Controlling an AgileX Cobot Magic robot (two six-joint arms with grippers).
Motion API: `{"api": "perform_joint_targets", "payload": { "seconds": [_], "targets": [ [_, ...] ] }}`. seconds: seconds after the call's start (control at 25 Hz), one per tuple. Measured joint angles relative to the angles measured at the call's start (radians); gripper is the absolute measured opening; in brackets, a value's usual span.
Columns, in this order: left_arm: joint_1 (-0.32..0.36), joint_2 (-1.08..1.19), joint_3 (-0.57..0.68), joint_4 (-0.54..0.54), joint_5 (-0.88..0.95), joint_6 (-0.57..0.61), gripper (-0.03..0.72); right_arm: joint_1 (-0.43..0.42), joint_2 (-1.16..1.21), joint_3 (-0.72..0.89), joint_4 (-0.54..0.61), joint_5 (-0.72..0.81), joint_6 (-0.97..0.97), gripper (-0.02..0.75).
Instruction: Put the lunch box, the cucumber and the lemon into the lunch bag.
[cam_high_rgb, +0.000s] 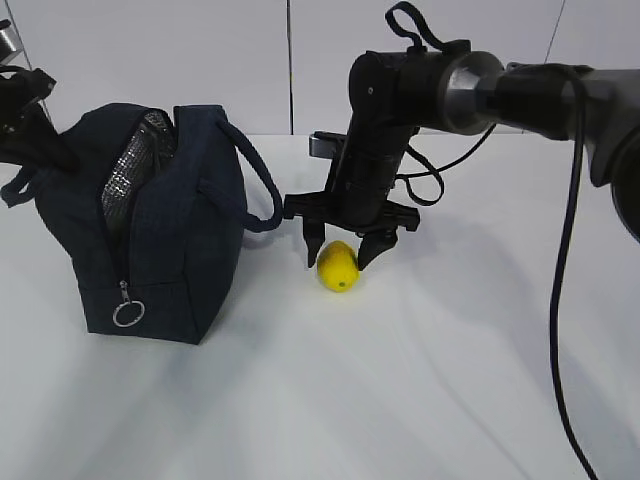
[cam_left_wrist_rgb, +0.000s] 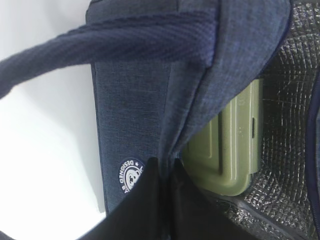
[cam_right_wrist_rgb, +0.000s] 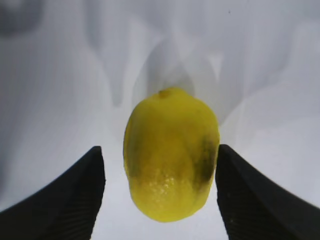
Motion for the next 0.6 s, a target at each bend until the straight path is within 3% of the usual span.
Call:
{"api": "perform_joint_targets", "payload": {
  "seconds": [0.6],
  "targets": [
    [0.0,0.0,0.0,0.0,0.0,0.0,-0.008,0.0,0.006,-0.002,-0.008,-0.002,0.0,0.527]
  ]
}}
